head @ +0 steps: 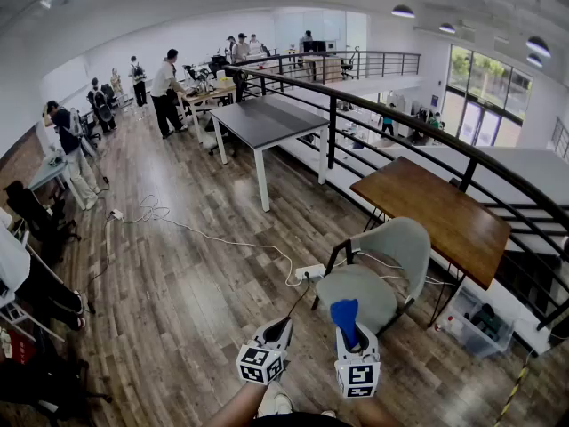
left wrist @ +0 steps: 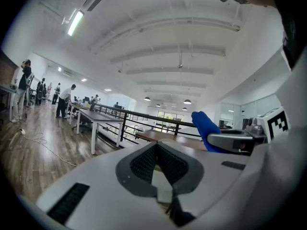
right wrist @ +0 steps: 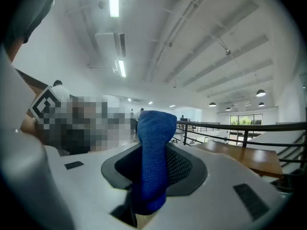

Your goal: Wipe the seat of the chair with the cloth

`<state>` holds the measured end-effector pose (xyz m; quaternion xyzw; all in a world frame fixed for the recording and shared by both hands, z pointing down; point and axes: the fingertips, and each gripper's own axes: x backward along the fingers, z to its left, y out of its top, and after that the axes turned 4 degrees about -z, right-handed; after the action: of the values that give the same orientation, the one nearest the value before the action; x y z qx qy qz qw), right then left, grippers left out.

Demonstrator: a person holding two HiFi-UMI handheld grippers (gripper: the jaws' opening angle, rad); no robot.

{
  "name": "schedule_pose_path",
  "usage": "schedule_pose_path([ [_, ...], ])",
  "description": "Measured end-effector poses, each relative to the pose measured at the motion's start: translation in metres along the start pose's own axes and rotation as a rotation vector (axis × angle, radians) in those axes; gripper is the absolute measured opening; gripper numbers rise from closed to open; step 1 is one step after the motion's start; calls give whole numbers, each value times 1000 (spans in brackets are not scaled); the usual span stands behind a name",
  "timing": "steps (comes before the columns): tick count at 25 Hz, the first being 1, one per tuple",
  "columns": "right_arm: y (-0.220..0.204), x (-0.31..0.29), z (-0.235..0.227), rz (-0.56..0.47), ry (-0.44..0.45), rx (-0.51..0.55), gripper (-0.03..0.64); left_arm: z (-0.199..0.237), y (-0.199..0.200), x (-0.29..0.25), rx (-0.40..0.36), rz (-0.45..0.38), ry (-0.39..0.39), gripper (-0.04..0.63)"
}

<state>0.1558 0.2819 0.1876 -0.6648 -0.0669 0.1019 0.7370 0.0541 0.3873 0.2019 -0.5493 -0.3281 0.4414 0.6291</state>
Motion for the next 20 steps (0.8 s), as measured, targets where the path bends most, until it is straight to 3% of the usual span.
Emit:
schedule_pose_path([
  [9,-7,10,-16,13,-24,5,130,-18,-1,-2,-42,-1,0,2],
  [15,-8,7,-17,2,-30,-15,130,-29,5,-5,-177,14,-12,2],
  [20,-9,-2,-11,-3,-35,-43,130,-19,3,-6,-176,17,-23,2],
])
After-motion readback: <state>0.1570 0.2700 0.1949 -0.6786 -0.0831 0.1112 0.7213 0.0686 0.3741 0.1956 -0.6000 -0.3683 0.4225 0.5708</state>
